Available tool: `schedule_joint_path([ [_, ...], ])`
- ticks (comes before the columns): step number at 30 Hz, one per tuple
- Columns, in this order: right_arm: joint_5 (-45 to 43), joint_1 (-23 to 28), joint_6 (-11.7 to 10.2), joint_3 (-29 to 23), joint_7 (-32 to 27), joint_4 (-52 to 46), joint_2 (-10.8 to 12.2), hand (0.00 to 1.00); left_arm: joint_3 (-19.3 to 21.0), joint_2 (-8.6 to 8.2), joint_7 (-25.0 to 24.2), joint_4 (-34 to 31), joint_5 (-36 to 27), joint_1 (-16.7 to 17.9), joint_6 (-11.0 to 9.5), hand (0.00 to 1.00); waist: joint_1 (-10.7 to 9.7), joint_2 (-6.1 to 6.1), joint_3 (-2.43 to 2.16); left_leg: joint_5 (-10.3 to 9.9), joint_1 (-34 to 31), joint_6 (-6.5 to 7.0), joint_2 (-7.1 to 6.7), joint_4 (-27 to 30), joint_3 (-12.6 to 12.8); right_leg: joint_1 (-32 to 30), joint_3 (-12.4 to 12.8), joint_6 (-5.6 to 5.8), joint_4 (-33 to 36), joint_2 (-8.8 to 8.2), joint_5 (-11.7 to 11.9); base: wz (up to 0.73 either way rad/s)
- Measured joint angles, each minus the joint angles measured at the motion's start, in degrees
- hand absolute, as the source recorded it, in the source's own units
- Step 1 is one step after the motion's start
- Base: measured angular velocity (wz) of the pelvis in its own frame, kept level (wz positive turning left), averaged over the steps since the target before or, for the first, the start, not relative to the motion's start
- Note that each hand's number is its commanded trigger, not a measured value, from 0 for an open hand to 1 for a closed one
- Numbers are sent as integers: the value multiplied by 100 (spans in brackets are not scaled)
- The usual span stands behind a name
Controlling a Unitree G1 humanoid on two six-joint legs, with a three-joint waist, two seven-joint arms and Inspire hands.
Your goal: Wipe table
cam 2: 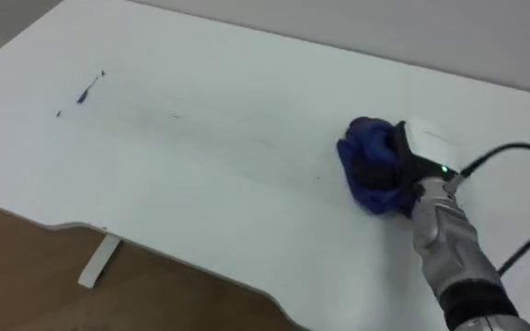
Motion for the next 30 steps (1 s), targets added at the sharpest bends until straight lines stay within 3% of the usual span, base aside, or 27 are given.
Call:
schedule_joint_path([
  [2, 30, 324, 33, -236, -79, 11, -3, 100, 233, 49, 2, -5, -3, 132, -14, 0, -23, -45, -59, -51, 188, 85, -44, -35, -99, 310, -55, 207, -226, -13, 60, 10],
  [4, 73, 361, 93, -244, -66, 56, -6, 100, 247, 90, 1, -11, -2, 172, -16, 0, -67, -57, -60, -65, 276, 102, -51, -37, -103, 457, -189, 299, -332, -14, 116, 0],
  [5, 72, 354, 101, -239, -53, 54, -6, 100, 243, 93, 1, -10, -1, 169, -21, 0, -67, -57, -61, -67, 287, 104, -57, -40, -103, 466, -221, 299, -330, -26, 116, -8],
  [9, 42, -44, 478, 271, 44, 8, -4, 100, 162, 79, 1, -84, 0, 43, -48, 0, 90, -23, -32, -66, 334, 93, -56, -60, -6, 458, -239, 347, -407, -29, 144, -40],
  [12, -186, -524, 839, 995, 236, -126, 65, 100, 121, 29, -6, -195, 5, -48, -95, 0, 369, -19, -22, -62, 338, 76, -43, -47, 150, 346, -321, 368, -420, -27, 131, -42],
  [14, -227, -1044, 810, 1530, 406, -185, 157, 100, 1, -73, -37, -207, 2, -113, -132, 0, 453, 52, 33, -86, 308, -52, -12, -61, 162, 330, -359, 373, -420, -8, 127, 8],
  [16, -214, -1267, 789, 1606, 466, -197, 169, 100, -116, -102, -39, -203, 5, -160, -112, 0, 618, 69, 72, -136, 252, -134, -5, -65, 118, 306, -343, 373, -418, 7, 129, 19],
  [17, -230, -1331, 766, 1604, 470, -206, 192, 100, -100, -76, -36, -204, 5, -125, -93, 0, 806, 9, 77, -135, 223, -134, -12, -42, 106, 266, -307, 373, -419, 8, 130, 15],
  [19, -210, -1391, 668, 1574, 471, -145, 197, 100, -51, -49, -43, -213, 2, 66, 8, 0, 858, -49, 67, -136, 146, -132, -31, 16, -19, 289, -300, 377, -430, 5, 132, 31],
  [23, -195, -1266, 614, 1248, 372, 429, 120, 100, -33, -25, -72, -222, -3, 448, 138, 0, 727, -52, 74, -137, 169, -129, -58, 47, -299, 549, -711, 395, -570, -6, 137, 44],
  [24, -176, -1025, 552, 981, 298, 630, 52, 100, 52, -25, -117, -222, 8, 500, 142, 0, 642, -51, 70, -137, 169, -129, -75, 60, -403, 647, -814, 411, -622, -7, 129, 45],
  [25, -7, -711, 415, 585, 171, 773, 28, 100, 172, -23, -153, -209, 5, 516, 142, 0, 570, -71, 37, -137, 168, -130, -79, 58, -449, 675, -853, 441, -622, -9, 110, 37],
  [26, 23, -532, 316, 402, 73, 779, 24, 100, 220, -22, -160, -204, 6, 534, 142, 0, 502, -35, 39, -137, 166, -130, -79, 60, -451, 680, -857, 450, -623, -8, 104, 14],
  [27, 34, -316, 166, 93, -54, 791, -11, 100, 311, -22, -171, -199, 4, 564, 140, 0, 329, -10, 1, -136, 173, -131, -79, 61, -446, 708, -858, 454, -625, -8, 102, 6],
  [30, 89, 133, 79, -316, -285, 797, -131, 100, 395, 42, -171, -195, -1, 595, 87, 0, 16, 83, -103, -136, 277, -130, -89, 52, -405, 837, -854, 461, -618, -25, 97, -3],
])
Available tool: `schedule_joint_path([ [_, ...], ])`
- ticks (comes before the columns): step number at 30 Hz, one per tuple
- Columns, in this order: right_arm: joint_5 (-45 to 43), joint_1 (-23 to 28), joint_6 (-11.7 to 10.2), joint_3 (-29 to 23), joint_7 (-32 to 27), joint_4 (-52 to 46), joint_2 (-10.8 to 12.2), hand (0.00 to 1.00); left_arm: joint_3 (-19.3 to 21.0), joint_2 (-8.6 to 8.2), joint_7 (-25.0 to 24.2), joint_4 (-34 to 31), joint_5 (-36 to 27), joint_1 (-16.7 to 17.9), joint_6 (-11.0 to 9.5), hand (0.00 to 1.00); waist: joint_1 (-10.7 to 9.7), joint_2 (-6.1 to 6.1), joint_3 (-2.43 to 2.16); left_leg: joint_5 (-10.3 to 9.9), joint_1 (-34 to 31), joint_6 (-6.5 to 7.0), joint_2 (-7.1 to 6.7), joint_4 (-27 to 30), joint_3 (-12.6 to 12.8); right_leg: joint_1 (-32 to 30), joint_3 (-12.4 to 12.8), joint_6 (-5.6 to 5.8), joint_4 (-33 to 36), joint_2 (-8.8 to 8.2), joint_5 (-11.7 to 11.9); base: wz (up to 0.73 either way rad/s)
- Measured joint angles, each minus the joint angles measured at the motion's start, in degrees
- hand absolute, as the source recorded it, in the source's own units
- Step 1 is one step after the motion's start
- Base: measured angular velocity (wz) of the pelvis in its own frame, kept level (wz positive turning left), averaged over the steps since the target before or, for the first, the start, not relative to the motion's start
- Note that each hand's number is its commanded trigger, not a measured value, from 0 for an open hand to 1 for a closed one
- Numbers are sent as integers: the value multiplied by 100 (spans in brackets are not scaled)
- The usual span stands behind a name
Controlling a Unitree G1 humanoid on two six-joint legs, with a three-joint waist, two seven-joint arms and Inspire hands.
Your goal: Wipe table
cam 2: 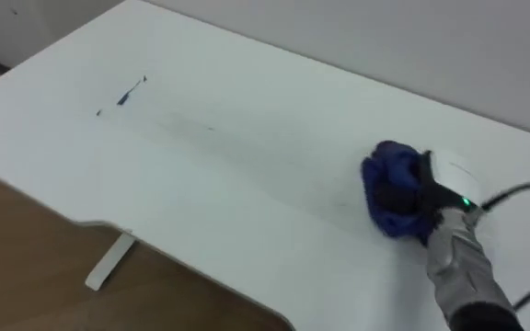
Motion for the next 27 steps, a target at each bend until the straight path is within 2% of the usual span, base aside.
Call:
schedule_joint_path([
  [3, 93, 111, -1, -73, -2, 162, -89, 100, -13, 20, -1, -25, -5, -171, -181, 0, -153, 22, -1, -1, 158, 0, 1, -13, 53, 133, 6, 31, 1, -5, -40, -10],
  [6, 327, 76, 200, 13, 1, 198, -94, 100, -185, -30, 2, -213, -18, -265, -205, 0, -124, 1, 20, -7, 188, -5, 8, -51, 123, 115, 177, 14, 6, 15, -67, -12],
  [7, 353, -12, 340, 121, 22, 192, -89, 100, -257, -47, 2, -276, 0, -271, -204, 0, -87, -8, 26, -6, 188, -5, 6, -45, 151, 97, 290, 4, 3, 33, -70, -15],
  [9, 375, -171, 585, 359, 100, 187, -85, 100, -286, -85, 4, -289, 2, -310, -206, 0, 71, -13, 28, -3, 184, -10, 30, -51, 235, 25, 423, -21, 14, 62, -62, -27],
  [11, 372, -526, 838, 808, 303, 164, -79, 100, -391, -106, -3, -223, 5, -301, -179, 0, 291, -40, 48, 8, 162, -22, 60, -69, 357, -74, 577, -72, 52, 95, -30, -30],
  [14, 290, -857, 973, 1204, 550, 7, 40, 100, -394, -113, -95, -220, 15, -283, -96, 0, 587, -62, 79, 8, 147, -22, 71, -88, 400, -167, 635, -76, 101, 99, -27, -9],
  [15, 93, -1004, 959, 1299, 684, -172, 120, 100, -397, -116, -176, -223, 17, -277, -44, 0, 674, -88, 157, 8, 137, -22, 70, -89, 398, -192, 637, -76, 92, 98, -27, 0],
  [16, -56, -1129, 910, 1314, 781, -317, 214, 100, -396, -115, -269, -229, 16, -250, 35, 0, 787, -120, 183, 8, 91, -22, 66, -67, 385, -228, 631, -76, 63, 98, -25, 13],
  [18, -77, -1355, 779, 1433, 837, -369, 268, 100, -414, -115, -368, -227, 7, -194, 124, 0, 836, -138, 181, 6, 8, -17, 36, -40, 272, -246, 624, -71, 7, 98, -20, 30],
  [20, -117, -1490, 685, 1466, 855, -308, 264, 100, -386, -104, -373, -230, 7, -132, 148, 0, 847, -136, 165, 8, -50, -13, 31, -26, 114, -209, 472, -63, 7, 93, -20, 41],
  [23, -107, -1336, 659, 1467, 800, -72, 219, 100, -357, -103, -373, -231, 3, -32, 139, 0, 821, -85, 149, 10, 21, -12, 28, -26, 93, -77, 371, -61, 0, 84, -22, 23],
  [24, 49, -1100, 510, 1340, 662, -91, 208, 100, -340, -104, -371, -231, 2, 31, 133, 0, 742, -68, 151, 10, 48, -12, 26, -26, 88, -12, 286, -59, -6, 76, -23, 30],
  [26, 62, -681, 153, 1081, 428, -108, 214, 100, -342, -114, -372, -240, 14, 92, 125, 0, 415, -68, 140, 10, 109, -12, 3, -30, 79, 122, 248, -47, -16, 58, -31, 27],
  [27, 84, -571, 76, 994, 366, -97, 218, 100, -330, -114, -371, -239, 21, 94, 118, 0, 366, -63, 132, 10, 119, -12, -5, -30, 83, 131, 247, -45, -16, 51, -32, 6],
])
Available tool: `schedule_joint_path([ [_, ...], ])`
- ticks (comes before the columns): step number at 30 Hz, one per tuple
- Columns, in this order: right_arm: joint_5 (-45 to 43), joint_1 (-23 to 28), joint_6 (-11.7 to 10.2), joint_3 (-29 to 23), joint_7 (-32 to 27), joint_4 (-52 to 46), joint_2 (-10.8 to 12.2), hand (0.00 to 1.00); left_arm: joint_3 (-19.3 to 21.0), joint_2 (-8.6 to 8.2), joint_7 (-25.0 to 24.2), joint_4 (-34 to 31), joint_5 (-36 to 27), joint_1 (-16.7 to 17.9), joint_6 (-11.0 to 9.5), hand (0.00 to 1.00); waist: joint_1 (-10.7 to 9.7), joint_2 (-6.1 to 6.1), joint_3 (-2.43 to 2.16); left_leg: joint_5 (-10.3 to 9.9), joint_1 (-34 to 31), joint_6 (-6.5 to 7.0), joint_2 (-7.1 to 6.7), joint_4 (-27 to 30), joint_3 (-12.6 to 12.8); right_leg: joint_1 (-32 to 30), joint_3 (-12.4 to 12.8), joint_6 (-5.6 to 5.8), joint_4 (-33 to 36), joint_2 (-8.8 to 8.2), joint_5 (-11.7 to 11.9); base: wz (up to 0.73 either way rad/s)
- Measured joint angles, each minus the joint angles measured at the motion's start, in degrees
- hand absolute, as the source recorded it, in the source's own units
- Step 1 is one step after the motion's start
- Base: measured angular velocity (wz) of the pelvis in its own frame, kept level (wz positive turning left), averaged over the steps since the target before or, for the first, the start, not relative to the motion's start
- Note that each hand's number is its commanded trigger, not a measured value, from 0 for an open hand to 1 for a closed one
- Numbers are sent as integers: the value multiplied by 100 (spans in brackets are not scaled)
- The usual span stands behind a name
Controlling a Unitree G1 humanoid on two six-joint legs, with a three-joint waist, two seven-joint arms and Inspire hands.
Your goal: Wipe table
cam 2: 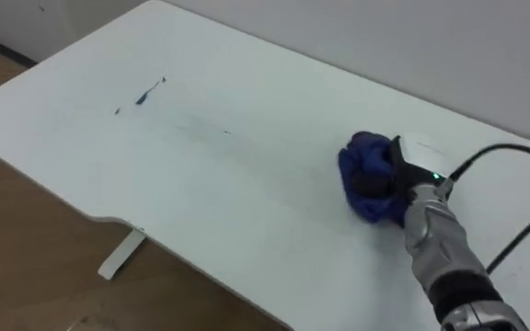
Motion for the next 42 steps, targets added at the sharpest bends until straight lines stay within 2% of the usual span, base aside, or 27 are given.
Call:
schedule_joint_path([
  [1, 39, 218, -139, -179, -121, -9, -2, 100, 14, 0, 1, 1, 11, -7, -35, 0, -101, -34, -31, 0, 27, 0, -9, -1, 13, 17, 2, 11, 14, -14, -7, -4],
  [3, 59, 561, -281, -550, -256, -7, -1, 100, 120, -1, 0, 4, 17, -60, -148, 0, -245, -64, -54, 0, 86, 0, -31, -1, 26, 83, 6, 13, 6, -32, -8, -2],
  [5, 97, 901, -337, -1075, -338, -10, -5, 100, 275, 1, 2, -62, 23, -76, -272, 0, -433, -80, -68, -2, 174, 3, -57, -4, 125, 129, 14, 13, 12, -65, -8, -14],
  [6, 148, 962, -340, -1162, -359, -9, -9, 100, 314, 2, 4, -84, 17, -77, -281, 0, -472, -80, -69, -4, 185, 6, -58, -3, 153, 126, 12, 13, 11, -69, -8, -24],
  [8, 420, 1174, -352, -1335, -469, -5, -53, 100, 330, 44, 60, -189, 1, -84, -311, 0, -688, -86, -76, -8, 177, 12, -58, -2, 221, 91, 18, 13, 10, -73, -8, -15],
  [11, 514, 1276, -352, -1370, -517, 75, -141, 100, 326, 49, 106, -197, 34, -182, -330, 0, -831, -77, -86, -31, 186, 47, -52, 18, 356, 69, 47, 30, -13, -74, -18, -19],
  [14, 511, 1284, -347, -1461, -524, 302, -217, 100, 325, 48, 118, -193, 158, -287, -338, 0, -857, -46, -105, -95, 164, 74, -50, 27, 391, 85, 87, 70, -45, -65, -31, -11],
  [15, 512, 1309, -345, -1475, -524, 330, -229, 100, 325, 48, 126, -183, 162, -283, -339, 0, -857, -40, -121, -98, 169, 73, -48, 36, 403, 87, 98, 67, -40, -65, -29, -9],
  [16, 518, 1340, -345, -1528, -524, 391, -236, 95, 325, 48, 142, -166, 161, -250, -336, 0, -858, -31, -148, -114, 177, 54, -46, 55, 421, 96, 119, 59, -39, -63, -24, -6],
  [17, 551, 1375, -325, -1553, -524, 410, -252, 60, 318, 48, 160, -164, 156, -235, -323, 0, -859, -30, -156, -116, 178, 52, -46, 83, 425, 100, 162, 52, -32, -59, -19, -5],
  [18, 579, 1392, -311, -1549, -523, 410, -261, 53, 312, 48, 169, -162, 152, -233, -321, 0, -859, -30, -156, -113, 177, 58, -46, 97, 427, 99, 168, 49, -19, -60, -17, 0],
  [19, 628, 1419, -273, -1548, -523, 411, -263, 0, 309, 48, 179, -150, 129, -195, -309, 0, -860, -32, -155, -104, 178, 77, -46, 128, 426, 97, 171, 49, 21, -65, -17, 0],
  [25, 787, 1412, -126, -1526, -609, 386, -262, 0, 198, 18, 413, -146, 96, -81, -305, 0, -836, -33, -152, -104, 188, 80, -45, 129, 440, 96, 330, 49, -2, -30, -18, -1],
  [29, 727, 1410, 50, -1421, -619, 56, -250, 0, 95, -16, 444, -149, 89, -152, -314, 0, -829, -28, -136, -103, 191, 82, -38, 69, 562, -22, 481, 48, 27, -27, -17, -15],
  [30, 711, 1423, 61, -1417, -603, -29, -248, 0, 95, -20, 444, -149, 90, -169, -315, 0, -829, -32, -127, -102, 192, 82, -38, 56, 584, -39, 500, 47, 24, -26, -16, -19],
  [31, 624, 1429, 87, -1414, -563, -174, -241, 0, 102, -20, 444, -148, 91, -207, -318, 0, -830, -65, -79, -102, 207, 83, -38, 27, 618, -68, 534, 47, 27, -26, -16, -21],
  [32, 558, 1432, 95, -1394, -559, -291, -242, 0, 101, -22, 442, -149, 88, -246, -331, 0, -826, -61, -58, -102, 215, 83, -31, -4, 688, -121, 610, 46, 32, -18, -16, -22],
  [33, 552, 1432, 93, -1370, -566, -330, -242, 0, 100, -24, 442, -150, 89, -267, -349, 0, -826, -44, -54, -102, 221, 83, -27, -21, 713, -129, 638, 44, 30, -13, -13, -23],
  [38, 565, 1434, 87, -1285, -570, -614, -230, 0, 85, -41, 425, -172, 68, -501, -495, 0, -838, -113, -9, -99, 220, 86, -14, -83, 814, -231, 776, 43, 33, 8, -11, -13],
  [42, 609, 1432, -11, -1243, -552, -808, -227, 0, 24, -43, 424, -171, -23, -681, -609, 0, -837, -167, 0, -100, 221, 87, -14, -120, 893, -311, 883, 48, 26, 17, -8, -14],
])
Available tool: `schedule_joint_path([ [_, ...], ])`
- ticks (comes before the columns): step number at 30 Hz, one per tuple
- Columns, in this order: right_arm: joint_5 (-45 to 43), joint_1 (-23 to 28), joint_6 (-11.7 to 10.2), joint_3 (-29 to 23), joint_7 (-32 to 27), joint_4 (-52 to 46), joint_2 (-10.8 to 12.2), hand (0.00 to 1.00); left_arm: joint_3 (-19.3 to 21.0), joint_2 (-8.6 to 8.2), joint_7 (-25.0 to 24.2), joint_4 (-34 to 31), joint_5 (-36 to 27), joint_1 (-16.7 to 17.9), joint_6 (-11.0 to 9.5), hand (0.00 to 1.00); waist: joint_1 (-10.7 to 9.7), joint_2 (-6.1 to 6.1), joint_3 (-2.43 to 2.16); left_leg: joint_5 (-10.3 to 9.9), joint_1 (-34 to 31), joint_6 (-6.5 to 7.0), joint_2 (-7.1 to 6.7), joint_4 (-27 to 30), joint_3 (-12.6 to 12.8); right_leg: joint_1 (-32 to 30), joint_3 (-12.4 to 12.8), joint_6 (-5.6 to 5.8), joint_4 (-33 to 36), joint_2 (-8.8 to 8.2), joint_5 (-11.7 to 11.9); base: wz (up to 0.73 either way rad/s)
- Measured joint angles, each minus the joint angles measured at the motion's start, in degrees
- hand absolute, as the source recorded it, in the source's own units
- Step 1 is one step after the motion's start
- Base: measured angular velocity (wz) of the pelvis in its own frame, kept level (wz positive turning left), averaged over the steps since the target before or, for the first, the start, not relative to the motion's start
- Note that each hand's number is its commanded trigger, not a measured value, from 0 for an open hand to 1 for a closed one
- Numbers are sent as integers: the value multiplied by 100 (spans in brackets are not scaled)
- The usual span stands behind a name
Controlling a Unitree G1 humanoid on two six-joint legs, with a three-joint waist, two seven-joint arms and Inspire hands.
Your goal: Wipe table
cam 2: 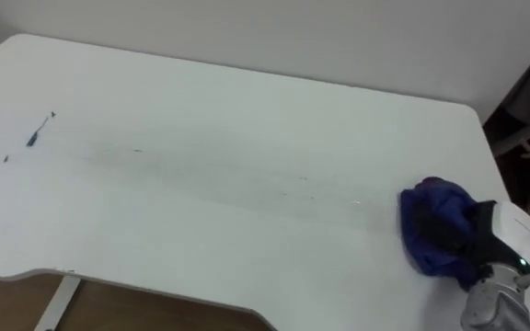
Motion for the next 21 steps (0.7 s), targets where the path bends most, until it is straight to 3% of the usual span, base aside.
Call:
schedule_joint_path([
  [11, 158, 0, -170, -145, 132, -1055, 3, 0, -14, -20, -2, 60, -233, -32, -80, 0, -309, 79, -36, 0, -56, 0, 0, -1, 86, -109, 80, 1, -4, 4, 0, -3],
  [15, 471, -1, -329, -505, 86, -1352, 3, 0, 122, -22, -38, 55, -343, -47, -170, 0, -317, 35, -49, 0, -59, 0, 0, -1, 100, -123, 96, 2, 8, 3, 0, 0],
  [21, 698, 9, -342, -1008, -173, -1863, 0, 0, 137, -37, -44, 295, -553, -7, -190, 0, -464, -70, -68, 0, -37, 0, 0, -2, 164, -127, 233, 2, 7, 18, 0, -4],
])
